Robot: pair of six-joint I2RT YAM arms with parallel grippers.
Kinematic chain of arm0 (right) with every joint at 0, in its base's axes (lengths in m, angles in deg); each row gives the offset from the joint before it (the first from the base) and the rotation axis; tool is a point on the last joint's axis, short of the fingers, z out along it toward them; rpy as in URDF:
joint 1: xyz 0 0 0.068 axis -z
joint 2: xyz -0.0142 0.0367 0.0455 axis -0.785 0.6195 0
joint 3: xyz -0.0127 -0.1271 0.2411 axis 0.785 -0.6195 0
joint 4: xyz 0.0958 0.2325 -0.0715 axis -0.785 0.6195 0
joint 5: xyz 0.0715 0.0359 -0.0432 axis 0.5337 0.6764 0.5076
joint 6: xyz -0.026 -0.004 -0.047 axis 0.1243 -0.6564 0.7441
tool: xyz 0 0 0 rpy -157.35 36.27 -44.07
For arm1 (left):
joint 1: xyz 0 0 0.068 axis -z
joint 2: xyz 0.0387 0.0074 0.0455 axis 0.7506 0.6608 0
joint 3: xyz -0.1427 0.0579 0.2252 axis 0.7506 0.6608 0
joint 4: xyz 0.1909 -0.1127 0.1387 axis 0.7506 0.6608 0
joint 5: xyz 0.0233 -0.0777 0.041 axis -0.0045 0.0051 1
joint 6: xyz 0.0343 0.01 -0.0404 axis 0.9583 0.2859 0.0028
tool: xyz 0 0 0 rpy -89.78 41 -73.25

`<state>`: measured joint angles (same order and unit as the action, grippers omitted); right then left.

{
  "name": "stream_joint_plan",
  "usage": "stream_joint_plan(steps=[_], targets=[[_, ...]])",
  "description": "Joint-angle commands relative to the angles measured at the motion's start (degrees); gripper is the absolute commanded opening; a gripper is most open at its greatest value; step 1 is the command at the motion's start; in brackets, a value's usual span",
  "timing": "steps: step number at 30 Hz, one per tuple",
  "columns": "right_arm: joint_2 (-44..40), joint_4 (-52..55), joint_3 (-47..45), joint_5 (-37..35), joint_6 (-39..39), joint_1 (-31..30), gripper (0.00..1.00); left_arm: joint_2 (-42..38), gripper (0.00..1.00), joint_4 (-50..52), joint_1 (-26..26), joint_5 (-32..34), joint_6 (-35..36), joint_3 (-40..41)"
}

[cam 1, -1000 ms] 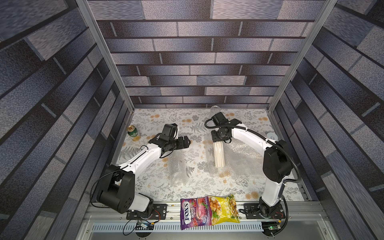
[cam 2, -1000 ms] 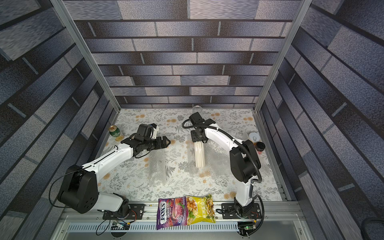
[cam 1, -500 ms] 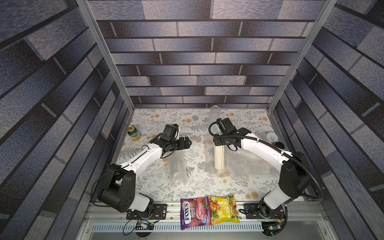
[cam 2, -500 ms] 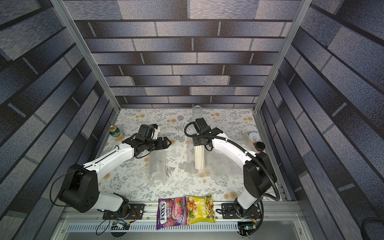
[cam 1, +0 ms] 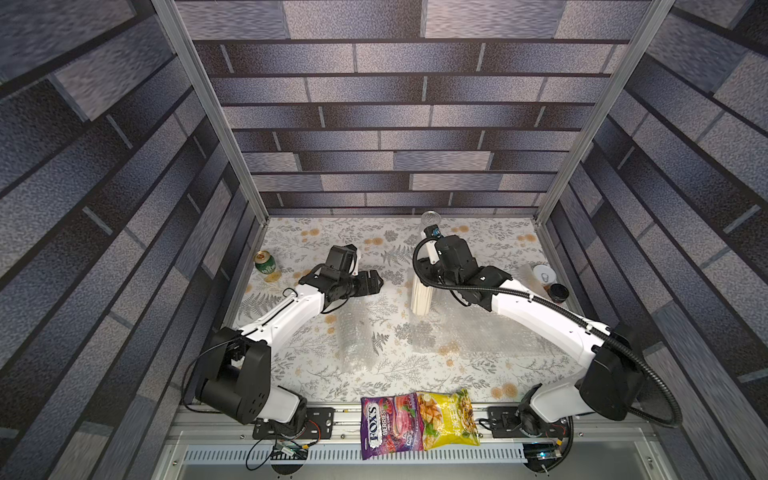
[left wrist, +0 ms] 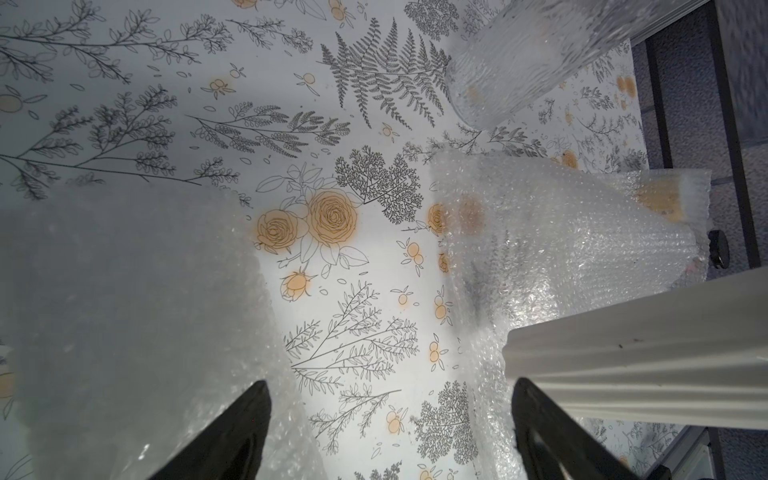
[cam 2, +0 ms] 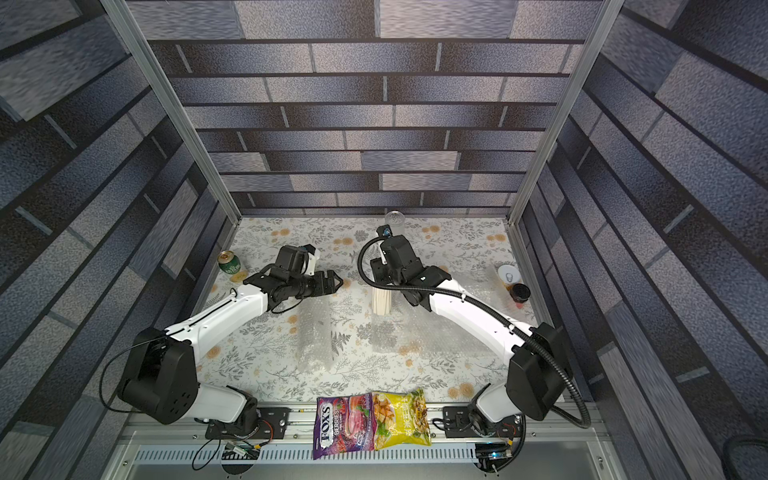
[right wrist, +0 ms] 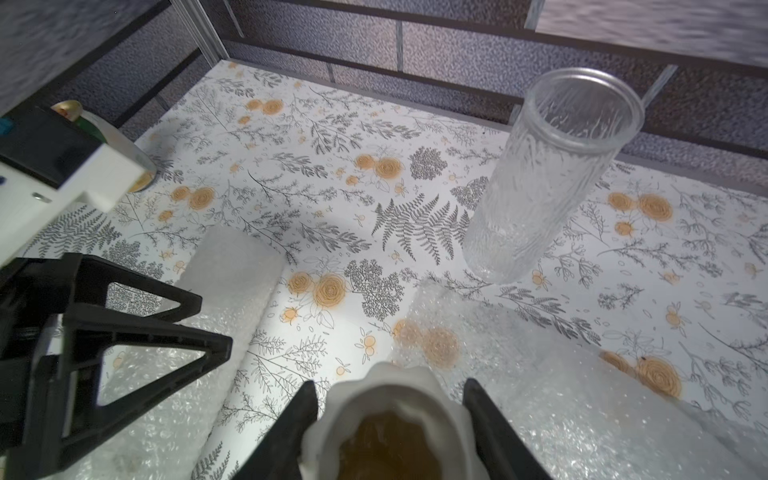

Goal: Unwrap the vase from the bubble wrap
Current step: Pick up the vase from the bubble wrap, then place the vase at the center of the board.

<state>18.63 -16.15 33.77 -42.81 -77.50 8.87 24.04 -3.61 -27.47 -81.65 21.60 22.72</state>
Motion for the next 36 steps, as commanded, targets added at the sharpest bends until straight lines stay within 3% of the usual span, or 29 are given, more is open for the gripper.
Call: stream_joint_plan(steps=[1,14,24,36], targets=[[0.8,-11.0,1.7,-1.4,3.5,-1.1,0.2,0.6,0.92,0.5,-1.2,-0.7,0.1,-1.7],[14.2,-27.1,11.0,-2.5,12.1,-1.2,0.2,-0.7,0.92,0.3,-5.9,-2.0,0.1,-0.7],[25.2,-32.9,20.9,-2.7,18.8,-1.0,0.21,0.0,0.92,0.7,-7.1,-2.2,0.2,-1.5],[37.7,-36.9,30.7,1.2,17.8,2.4,0.21,1.4,0.92,0.7,-8.2,-1.9,0.7,-2.6]])
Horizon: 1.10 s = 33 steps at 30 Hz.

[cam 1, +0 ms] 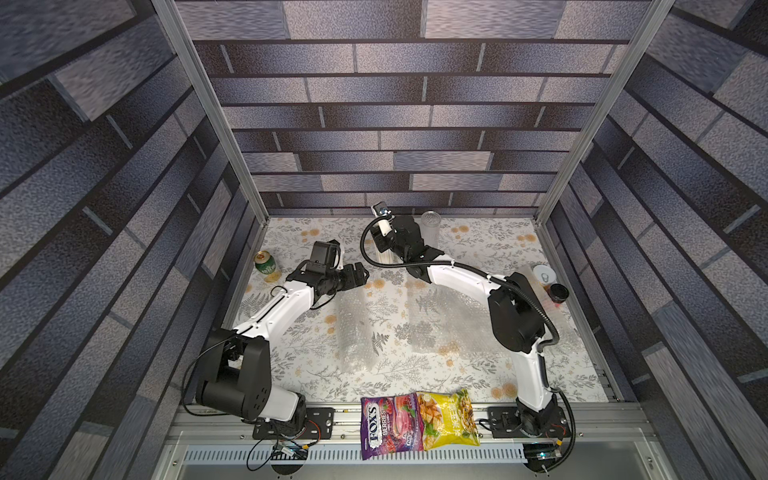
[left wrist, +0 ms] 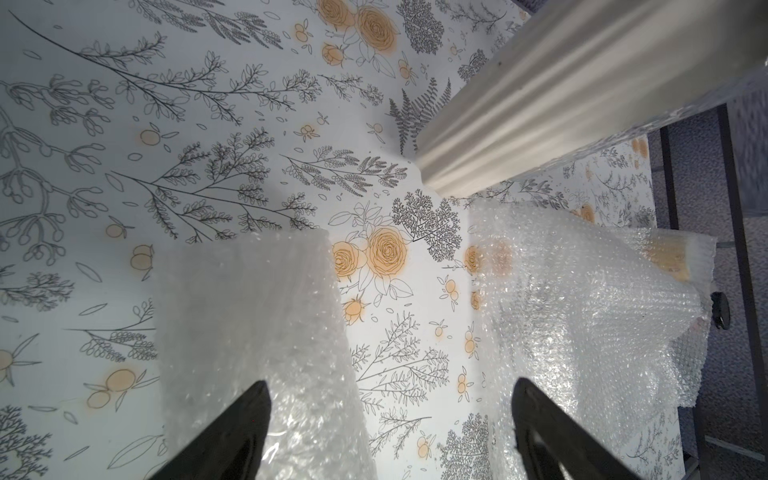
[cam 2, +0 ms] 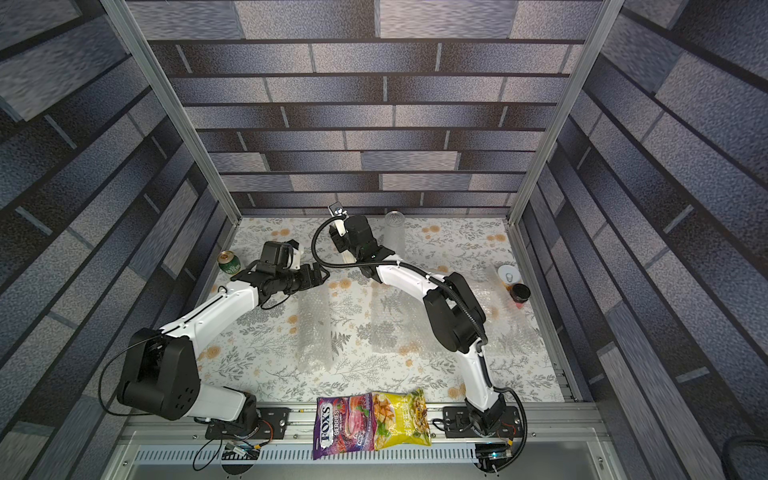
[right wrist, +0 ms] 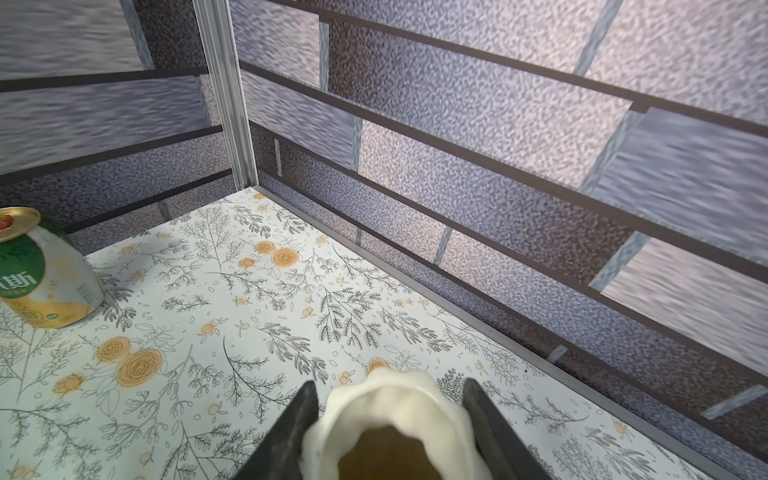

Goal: Unwrap the vase from the bubble wrap
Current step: Place the vase at the center of the board.

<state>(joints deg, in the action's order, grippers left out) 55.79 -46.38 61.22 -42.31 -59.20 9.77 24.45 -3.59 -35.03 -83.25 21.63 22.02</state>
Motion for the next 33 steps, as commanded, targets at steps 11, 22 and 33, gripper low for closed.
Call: stream_joint_plan(steps=[11,22,33], targets=[[3.9,-13.0,2.0,2.1,-3.6,4.1,0.21,1.9,0.92,0.9,-1.5,-0.2,0.5,-2.3],[5.5,-15.0,1.1,1.4,-4.8,4.5,0.21,2.0,0.92,1.1,-1.5,-0.1,0.3,-2.4],[5.7,-15.5,-0.3,0.6,-4.8,4.5,0.21,1.8,0.92,1.2,-1.5,-0.2,0.3,-2.3]])
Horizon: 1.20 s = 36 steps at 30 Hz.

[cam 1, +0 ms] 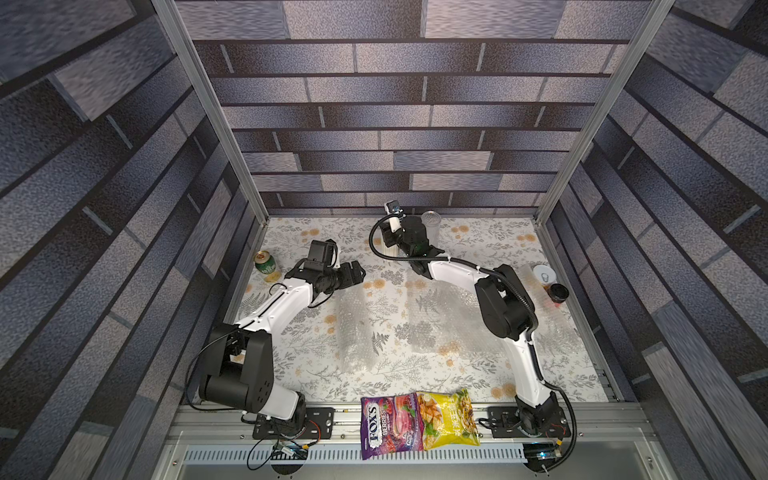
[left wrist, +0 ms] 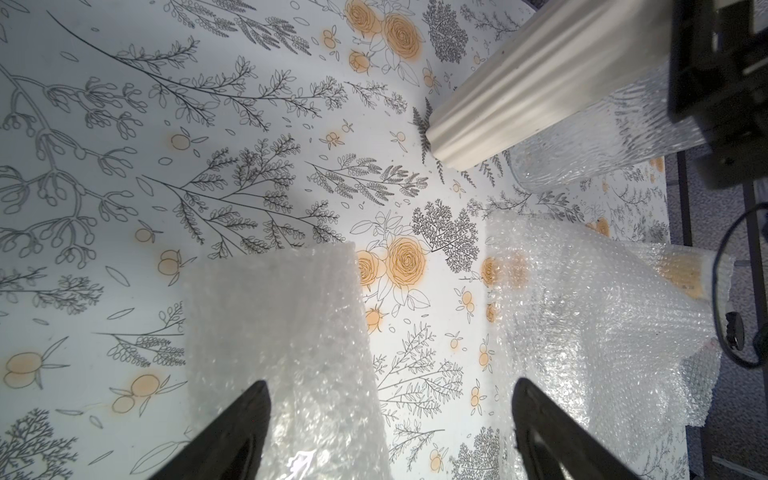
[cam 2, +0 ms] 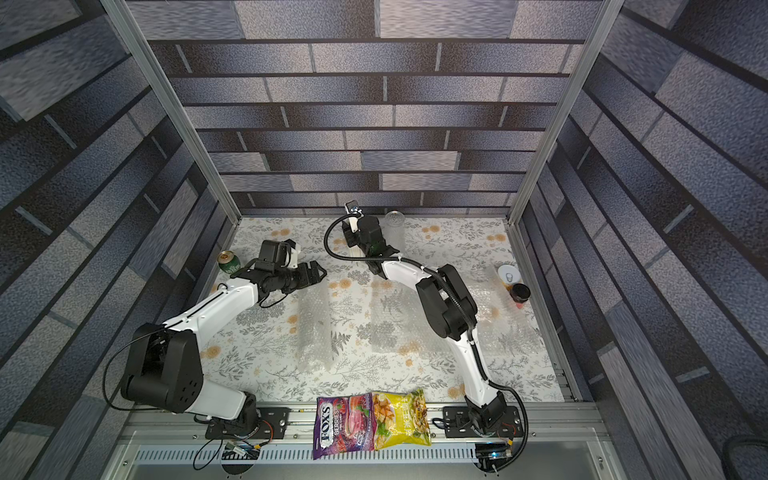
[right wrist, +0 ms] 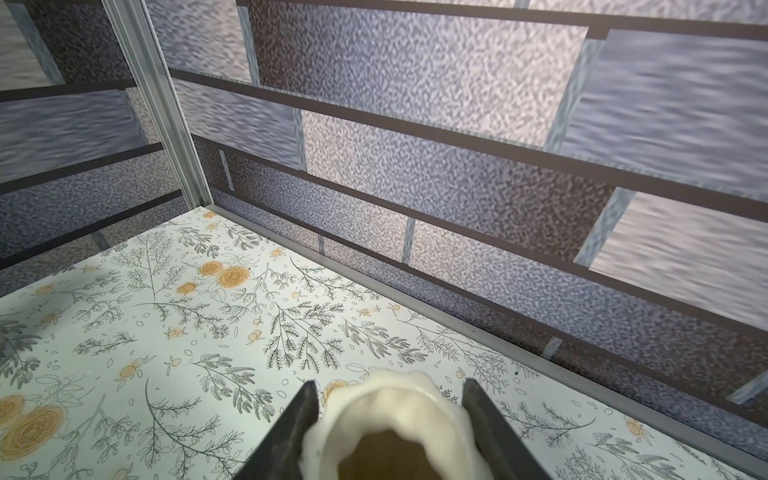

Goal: Unwrap the vase from the bubble wrap
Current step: Place the vase at the center of the board.

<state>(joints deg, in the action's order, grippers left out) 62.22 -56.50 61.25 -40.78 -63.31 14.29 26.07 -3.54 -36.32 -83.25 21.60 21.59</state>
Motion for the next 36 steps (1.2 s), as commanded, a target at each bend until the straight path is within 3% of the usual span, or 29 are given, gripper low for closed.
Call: stream_joint_plan(steps=[1,11,17,23,36], targets=[[-0.7,-5.4,-0.6,-0.9,-0.8,0.0,0.21,0.2,0.92,1.2,-0.2,-0.1,0.4,-1.8],[-0.7,-6.0,-2.8,-1.8,-1.1,-0.1,0.25,-0.2,0.92,1.5,-0.2,-0.2,0.3,-1.9],[-1.0,-4.9,-3.1,-2.2,-1.9,0.0,0.55,-0.5,0.92,1.6,-0.2,-0.3,0.2,-1.9],[-2.0,-4.9,-4.4,-2.3,-2.3,0.0,0.66,-0.8,0.92,1.5,-0.1,-0.2,0.2,-1.6],[-3.1,-3.8,-5.1,-2.1,-2.0,0.0,0.72,-1.5,0.92,1.4,0.2,-0.1,-0.1,-1.2]])
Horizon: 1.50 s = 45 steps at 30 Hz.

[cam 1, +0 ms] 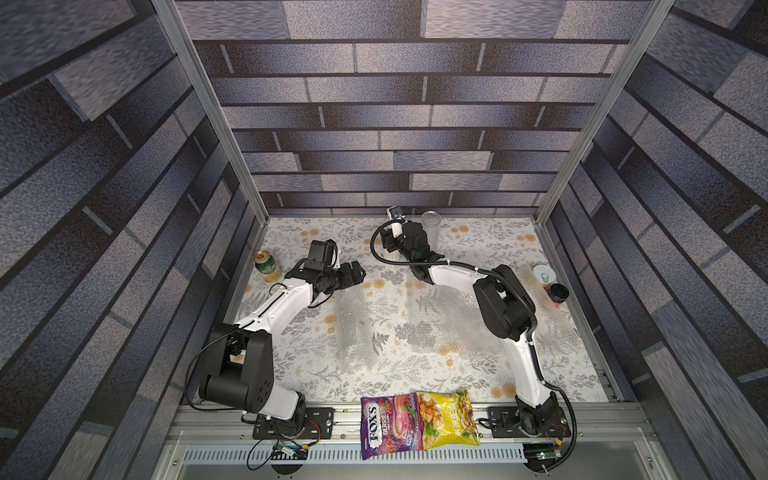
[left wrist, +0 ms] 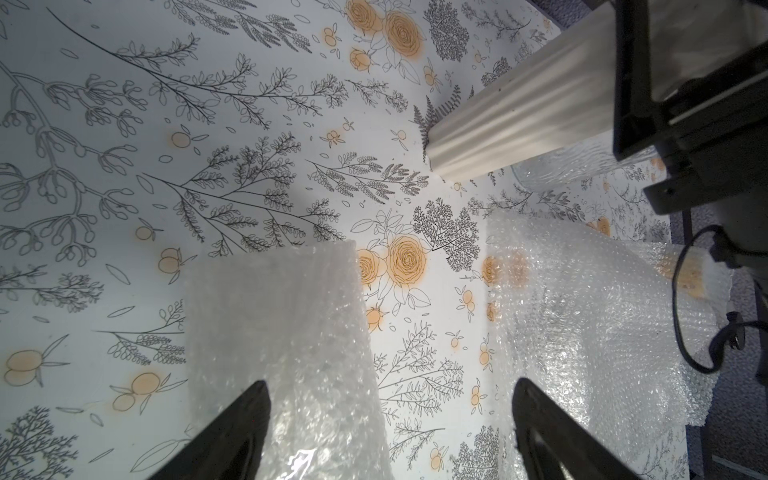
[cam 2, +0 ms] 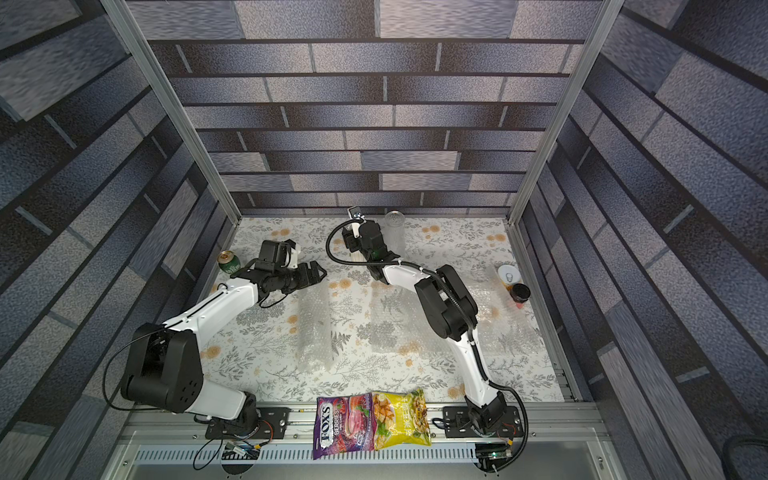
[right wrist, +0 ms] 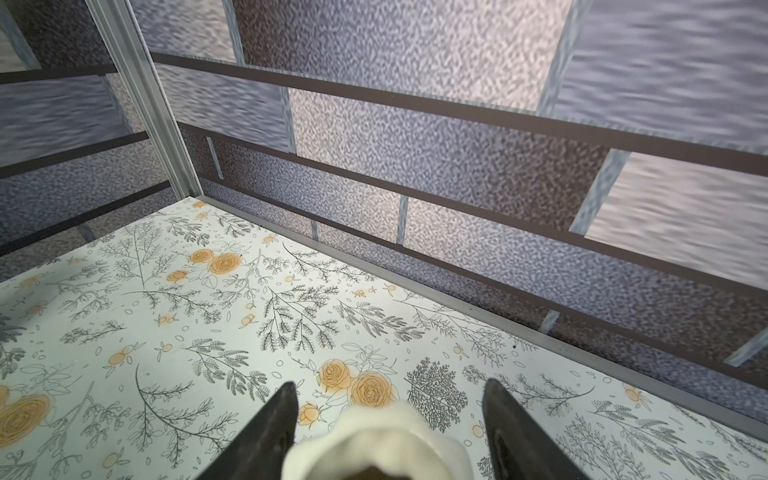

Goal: Unwrap the vase from the bubble wrap
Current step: Place the vase at the center of the board, then unwrap the bubble wrap at the center of the board.

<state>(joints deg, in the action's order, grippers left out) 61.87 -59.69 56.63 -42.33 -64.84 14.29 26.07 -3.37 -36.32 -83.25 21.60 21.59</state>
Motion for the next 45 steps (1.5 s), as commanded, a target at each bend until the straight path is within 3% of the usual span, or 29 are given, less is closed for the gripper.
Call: stream_joint_plan(steps=[1,25,32,37,41,45], targets=[[-2.8,-0.5,-0.4,-0.5,-0.4,0.0,0.72,-1.5,0.92,1.4,0.2,0.0,-0.1,-1.2],[-11.2,1.9,-1.4,1.4,2.5,-0.1,0.76,-5.5,0.93,2.0,0.1,2.5,-0.3,2.2],[-23.1,6.9,-6.8,2.4,2.6,-0.5,0.74,-7.7,0.91,4.5,-0.3,7.1,-2.0,4.3],[-32.0,20.6,-9.7,3.1,2.6,-2.0,0.7,-10.8,0.85,5.3,-2.0,8.7,-4.5,7.8],[-36.2,37.5,-8.4,6.0,-1.7,-3.4,0.62,-14.8,0.75,6.7,-3.7,11.1,-7.0,11.3],[-38.1,46.7,-9.1,9.4,-7.8,-5.4,0.55,-18.9,0.69,7.8,-5.5,12.2,-8.7,14.5]])
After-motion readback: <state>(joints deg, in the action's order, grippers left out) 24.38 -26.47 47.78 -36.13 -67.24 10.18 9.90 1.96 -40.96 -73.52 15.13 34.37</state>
